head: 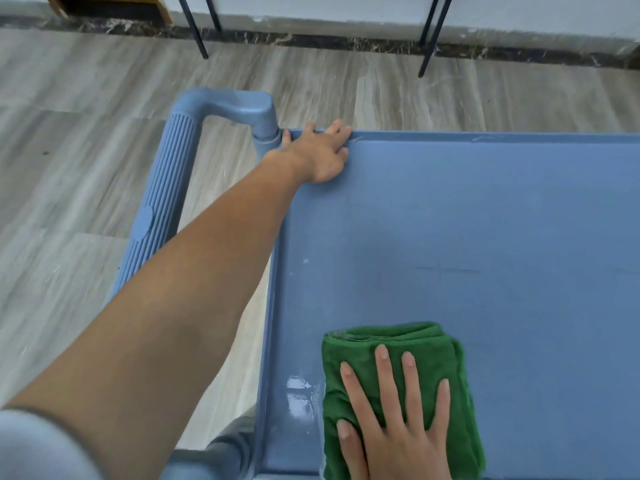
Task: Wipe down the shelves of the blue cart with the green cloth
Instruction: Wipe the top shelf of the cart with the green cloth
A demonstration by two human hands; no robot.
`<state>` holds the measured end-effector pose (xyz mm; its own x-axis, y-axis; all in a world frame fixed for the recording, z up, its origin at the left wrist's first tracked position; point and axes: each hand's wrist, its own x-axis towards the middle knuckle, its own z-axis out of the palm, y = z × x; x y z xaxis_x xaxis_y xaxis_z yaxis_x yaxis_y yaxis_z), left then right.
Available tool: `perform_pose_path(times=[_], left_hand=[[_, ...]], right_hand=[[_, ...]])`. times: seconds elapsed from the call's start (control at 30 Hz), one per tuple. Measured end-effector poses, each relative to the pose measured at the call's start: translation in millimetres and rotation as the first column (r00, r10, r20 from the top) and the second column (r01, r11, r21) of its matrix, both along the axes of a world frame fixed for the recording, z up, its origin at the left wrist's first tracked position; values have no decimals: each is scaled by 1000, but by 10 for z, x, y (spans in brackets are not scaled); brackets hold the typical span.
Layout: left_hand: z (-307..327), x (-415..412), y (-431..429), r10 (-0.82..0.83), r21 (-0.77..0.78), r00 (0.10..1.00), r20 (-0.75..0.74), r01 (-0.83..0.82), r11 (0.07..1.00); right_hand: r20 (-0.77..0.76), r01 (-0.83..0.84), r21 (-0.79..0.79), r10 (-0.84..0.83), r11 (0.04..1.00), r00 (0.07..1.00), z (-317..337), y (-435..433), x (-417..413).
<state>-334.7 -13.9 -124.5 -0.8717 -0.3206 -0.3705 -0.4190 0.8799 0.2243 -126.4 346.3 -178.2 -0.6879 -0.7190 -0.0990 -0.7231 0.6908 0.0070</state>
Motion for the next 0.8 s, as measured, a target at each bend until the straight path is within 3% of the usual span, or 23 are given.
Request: perform_pose_path(times=[0.13,0.23,0.4,0.5,0.63,0.8], left_hand=[[225,556,206,-67,-49,998,-5,66,997],[403,1247,454,-140,-123,985,103,152,981],[396,2318,984,-123,40,965,230,117,992],[268,2611,1219,-72,97,988,138,59,994],[204,2618,1236,122,62,990,-77,-118,991],[99,2603,1268,158,86,986,-58,-152,985]], right_hand=[[34,-11,-78,14,997,999,12,-13,-5],[75,-35,-116,44,993,996,73,3,-4],[125,-41,-92,53,995,991,80,-19,-23],[112,-27,-103,39,994,993,47,-86,-52],[93,-16,-122,28,992,995,-15,-234,-178],[84,8,-124,2,992,996,-36,-629,-489]])
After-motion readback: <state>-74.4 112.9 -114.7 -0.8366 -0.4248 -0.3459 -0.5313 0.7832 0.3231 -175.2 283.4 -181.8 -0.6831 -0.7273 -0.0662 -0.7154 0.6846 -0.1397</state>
